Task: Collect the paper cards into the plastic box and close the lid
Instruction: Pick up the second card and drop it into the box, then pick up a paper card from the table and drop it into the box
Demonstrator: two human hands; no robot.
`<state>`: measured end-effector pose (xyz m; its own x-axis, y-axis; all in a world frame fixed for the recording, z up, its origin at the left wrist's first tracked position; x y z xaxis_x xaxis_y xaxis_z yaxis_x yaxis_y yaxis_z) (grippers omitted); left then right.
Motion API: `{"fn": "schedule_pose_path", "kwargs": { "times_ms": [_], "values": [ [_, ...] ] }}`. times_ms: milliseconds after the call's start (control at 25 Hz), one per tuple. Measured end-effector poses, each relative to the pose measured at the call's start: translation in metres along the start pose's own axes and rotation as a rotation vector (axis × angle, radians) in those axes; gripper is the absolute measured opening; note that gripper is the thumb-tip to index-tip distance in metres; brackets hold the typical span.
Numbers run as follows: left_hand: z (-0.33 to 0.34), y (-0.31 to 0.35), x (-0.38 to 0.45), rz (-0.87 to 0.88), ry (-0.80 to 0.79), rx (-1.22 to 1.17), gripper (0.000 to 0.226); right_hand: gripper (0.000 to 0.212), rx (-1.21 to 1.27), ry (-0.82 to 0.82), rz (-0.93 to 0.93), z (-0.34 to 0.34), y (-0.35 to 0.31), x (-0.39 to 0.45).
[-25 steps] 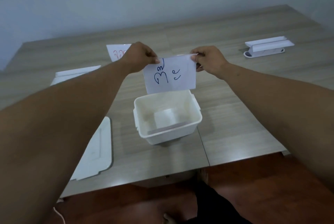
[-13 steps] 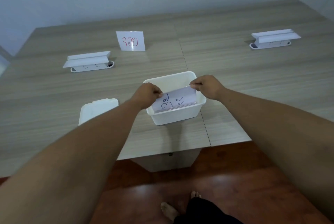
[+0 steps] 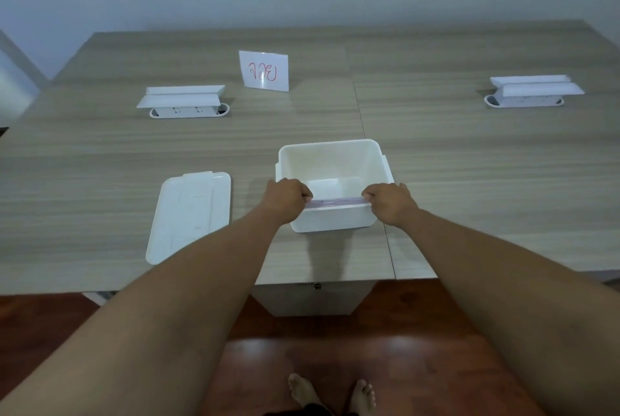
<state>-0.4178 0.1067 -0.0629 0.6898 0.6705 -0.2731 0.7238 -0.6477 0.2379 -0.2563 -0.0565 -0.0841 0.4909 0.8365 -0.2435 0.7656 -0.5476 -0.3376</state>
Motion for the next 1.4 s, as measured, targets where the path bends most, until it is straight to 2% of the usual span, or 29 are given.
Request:
{"fn": "schedule_pose_path", "kwargs": {
  "times_ms": [80,200,520,720,1040,1240,1400],
  "values": [
    [-0.009,-0.005,-0.006,-0.004,-0.003,-0.024,0.024,0.033,-0.02,0.014,0.008,-0.003,0.0,-0.004],
    [-0.055,-0.024,0.004,-0.036,0.064,-0.068,0.028,0.036,-0.039,0.053,0.026,-0.038,-0.013,0.009],
    [-0.23,-0.074,0.105,-0.003,0.239,-0.081,0.042,0.042,-0.047,0.244,-0.026,-0.175,-0.099,0.101],
    [-0.296,-0.093,0.175,-0.022,0.233,-0.024,0.053,0.052,-0.069,0.231,-0.1,-0.221,-0.137,0.181],
    [-0.282,-0.093,0.265,-0.099,0.166,0.055,0.053,0.06,-0.05,0.137,-0.139,-0.217,-0.124,0.296],
    [-0.268,-0.099,0.351,-0.099,0.134,0.068,0.056,0.063,-0.062,0.085,-0.124,-0.203,-0.108,0.375],
    [-0.239,-0.113,0.427,-0.094,0.05,0.102,0.059,0.065,-0.035,0.035,-0.092,-0.172,-0.091,0.439]
  ]
}}
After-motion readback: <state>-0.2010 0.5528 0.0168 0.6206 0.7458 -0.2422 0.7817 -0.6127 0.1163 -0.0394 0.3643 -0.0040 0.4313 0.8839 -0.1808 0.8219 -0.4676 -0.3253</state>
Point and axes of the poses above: each hand's wrist, its own x-axis towards the middle knuckle, its own z-axis out of the palm, y = z × x, the point moved 3 cm from there along x, towards the middle knuckle, and after that the axes turned 10 degrees about -z, right-handed, at the moved point
